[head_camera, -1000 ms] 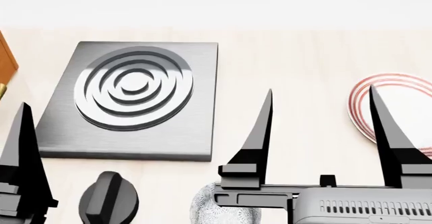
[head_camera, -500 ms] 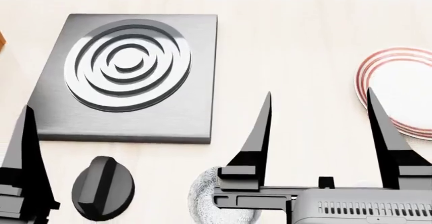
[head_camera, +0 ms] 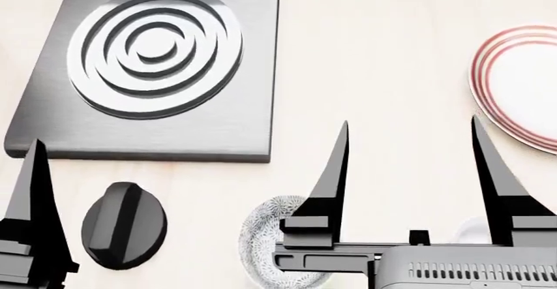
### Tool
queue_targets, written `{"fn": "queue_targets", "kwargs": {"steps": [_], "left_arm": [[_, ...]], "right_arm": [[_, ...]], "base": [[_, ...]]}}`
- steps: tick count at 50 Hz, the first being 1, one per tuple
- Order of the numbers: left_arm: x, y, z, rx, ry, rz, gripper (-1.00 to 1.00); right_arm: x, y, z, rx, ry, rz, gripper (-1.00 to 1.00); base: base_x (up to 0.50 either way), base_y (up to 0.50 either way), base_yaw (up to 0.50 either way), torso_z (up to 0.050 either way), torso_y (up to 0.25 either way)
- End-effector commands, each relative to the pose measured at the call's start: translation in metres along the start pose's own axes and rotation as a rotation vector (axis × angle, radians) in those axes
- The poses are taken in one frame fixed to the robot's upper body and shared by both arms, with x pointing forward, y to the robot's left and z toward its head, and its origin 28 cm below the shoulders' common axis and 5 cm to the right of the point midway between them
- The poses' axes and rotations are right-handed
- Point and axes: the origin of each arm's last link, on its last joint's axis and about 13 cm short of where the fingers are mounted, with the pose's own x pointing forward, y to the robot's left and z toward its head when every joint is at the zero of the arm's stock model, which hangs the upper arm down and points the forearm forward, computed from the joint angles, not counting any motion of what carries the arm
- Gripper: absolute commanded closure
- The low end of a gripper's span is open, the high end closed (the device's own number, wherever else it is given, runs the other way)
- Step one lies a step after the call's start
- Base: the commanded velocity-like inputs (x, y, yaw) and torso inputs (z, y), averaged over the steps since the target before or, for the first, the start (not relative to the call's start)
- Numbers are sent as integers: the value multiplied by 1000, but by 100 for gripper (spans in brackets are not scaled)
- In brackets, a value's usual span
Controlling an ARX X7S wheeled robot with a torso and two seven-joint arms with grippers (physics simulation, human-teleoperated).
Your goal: Pick the akita bowl next to the ramekin and place it on the plate.
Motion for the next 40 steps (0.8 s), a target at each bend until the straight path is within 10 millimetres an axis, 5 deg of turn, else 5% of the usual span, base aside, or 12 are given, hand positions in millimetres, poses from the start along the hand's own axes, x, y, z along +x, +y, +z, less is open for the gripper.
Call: {"fn": "queue_targets", "kwargs": {"steps": [1,25,40], "left_arm": [[0,0,0,0,0,-1,-100],[2,1,-2,-10,-7,8,-100],[-1,0,-7,-1,-3,-5,-100]], "right_arm": [[0,0,0,-1,1,0,-100],[1,0,0,-6,12,6,-100],[4,5,0,18,199,105,-100]], "base": [[0,0,0,0,-115],[0,0,0,0,-75],[0,0,0,0,0]]}}
